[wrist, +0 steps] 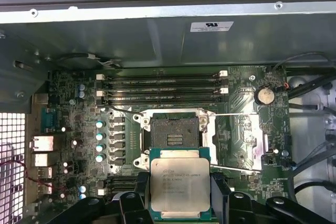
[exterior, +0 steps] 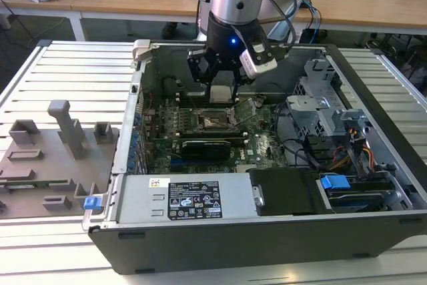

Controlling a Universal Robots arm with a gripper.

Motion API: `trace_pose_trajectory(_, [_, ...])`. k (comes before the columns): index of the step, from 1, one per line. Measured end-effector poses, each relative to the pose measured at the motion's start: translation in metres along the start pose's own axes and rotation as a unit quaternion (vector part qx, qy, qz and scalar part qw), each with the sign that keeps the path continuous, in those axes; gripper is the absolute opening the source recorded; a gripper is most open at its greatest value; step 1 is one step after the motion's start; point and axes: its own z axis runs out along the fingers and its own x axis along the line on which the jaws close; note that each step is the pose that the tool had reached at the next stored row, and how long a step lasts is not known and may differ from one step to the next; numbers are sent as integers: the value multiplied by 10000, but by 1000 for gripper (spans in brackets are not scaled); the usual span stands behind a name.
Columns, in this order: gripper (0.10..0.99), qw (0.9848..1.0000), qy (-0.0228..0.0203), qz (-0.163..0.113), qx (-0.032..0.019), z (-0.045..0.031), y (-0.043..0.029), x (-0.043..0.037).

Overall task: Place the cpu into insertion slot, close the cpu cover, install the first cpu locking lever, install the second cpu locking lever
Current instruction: 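Place the cpu into insertion slot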

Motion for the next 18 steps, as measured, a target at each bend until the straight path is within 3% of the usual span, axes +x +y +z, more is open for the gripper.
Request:
trace_pose_trajectory(14, [545,10000,0,1,0,165,-13,-3])
trace_pose_trajectory(18, [545,10000,0,0,16,220,51,-3])
